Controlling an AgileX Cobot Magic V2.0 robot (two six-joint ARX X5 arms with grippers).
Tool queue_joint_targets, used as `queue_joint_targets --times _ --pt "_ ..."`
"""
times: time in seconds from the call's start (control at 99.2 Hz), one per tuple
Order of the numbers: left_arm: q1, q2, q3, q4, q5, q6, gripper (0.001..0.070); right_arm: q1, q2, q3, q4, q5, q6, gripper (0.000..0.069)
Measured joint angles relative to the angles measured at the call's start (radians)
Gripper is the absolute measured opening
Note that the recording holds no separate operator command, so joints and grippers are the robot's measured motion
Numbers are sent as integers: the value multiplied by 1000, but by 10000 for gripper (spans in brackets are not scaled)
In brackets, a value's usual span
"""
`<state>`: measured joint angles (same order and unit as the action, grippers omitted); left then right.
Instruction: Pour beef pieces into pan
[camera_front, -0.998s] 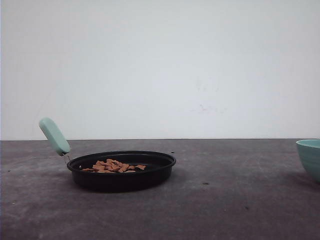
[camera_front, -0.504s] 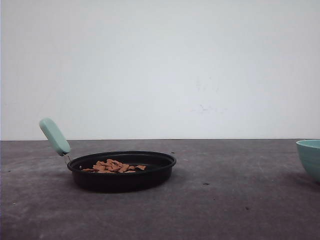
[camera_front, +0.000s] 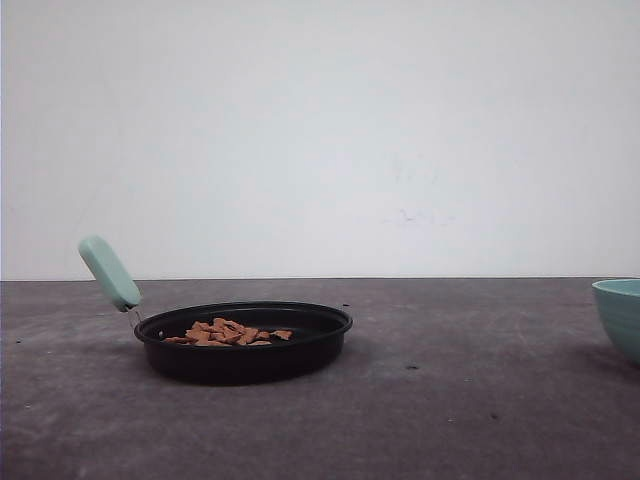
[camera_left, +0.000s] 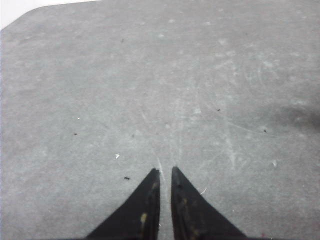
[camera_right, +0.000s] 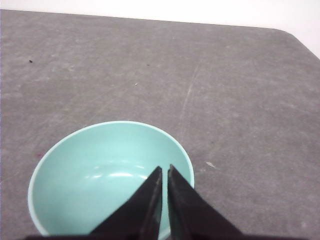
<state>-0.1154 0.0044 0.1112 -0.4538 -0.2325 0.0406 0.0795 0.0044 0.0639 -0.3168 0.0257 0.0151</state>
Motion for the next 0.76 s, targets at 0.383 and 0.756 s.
queue_joint_targets --times 0.383,0.756 --pt "0 0 0 0 0 -16 13 0 0 0 0 0 0 15" --pt "0 0 0 0 0 -16 13 0 0 0 0 0 0 15"
